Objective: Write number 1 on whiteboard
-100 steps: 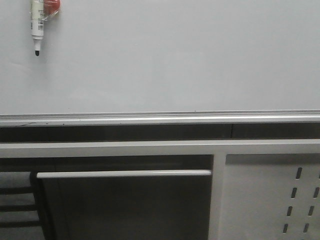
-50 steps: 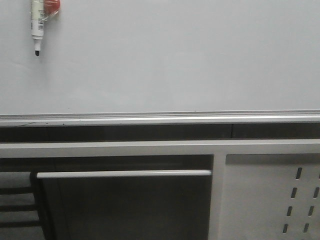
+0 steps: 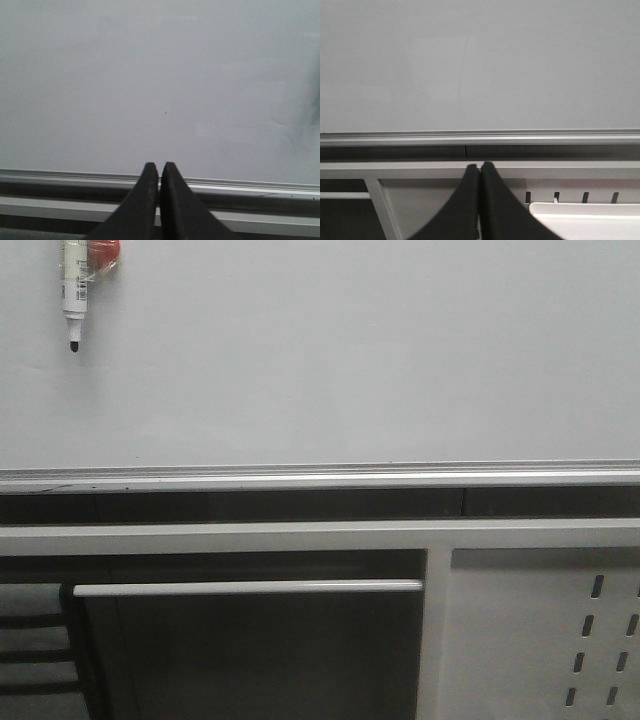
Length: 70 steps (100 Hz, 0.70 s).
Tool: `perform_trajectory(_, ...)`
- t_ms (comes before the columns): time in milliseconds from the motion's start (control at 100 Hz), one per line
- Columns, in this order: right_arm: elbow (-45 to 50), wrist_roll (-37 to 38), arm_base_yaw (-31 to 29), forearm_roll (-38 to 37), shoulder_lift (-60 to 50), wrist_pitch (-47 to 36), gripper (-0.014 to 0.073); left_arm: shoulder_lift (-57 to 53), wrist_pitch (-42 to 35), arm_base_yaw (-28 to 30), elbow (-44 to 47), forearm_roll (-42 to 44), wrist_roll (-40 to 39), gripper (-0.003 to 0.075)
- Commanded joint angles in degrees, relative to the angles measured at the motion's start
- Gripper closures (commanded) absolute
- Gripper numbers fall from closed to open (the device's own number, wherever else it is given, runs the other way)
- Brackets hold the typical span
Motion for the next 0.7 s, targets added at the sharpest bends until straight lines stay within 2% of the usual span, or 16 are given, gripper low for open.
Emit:
perform_trajectory(0, 1.46, -0.18, -0.21, 0.19, -1.05, -5.62, 0.0657, -1.33, -4.11, -0.49, 2.29, -0.18, -0.50, 0.0741)
perform_trajectory(110, 1.46, -0.18, -0.21, 1.28, -1.05, -7.42, 0.0657, -1.33, -4.44, -0.49, 2.29, -0.36, -0.50, 0.0741)
perform_trajectory(250, 1.46, -0.18, -0.21, 6.14, -1.05, -11.02, 0.0657, -1.33, -4.56, -0.49, 2.29, -7.41, -0.50, 0.0741)
perform_trajectory(490, 1.46, -0.18, -0.21, 17.77, -1.05, -15.38, 0.0657, -1.33, -6.00, -0.49, 2.29, -27.97, -0.50, 0.0741)
perform_trajectory(690, 1.46, -0.18, -0.21, 22.61, -1.05, -18.35, 0.0657, -1.33, -7.42, -0.49, 2.19, -42.46, -0.50, 0.0741)
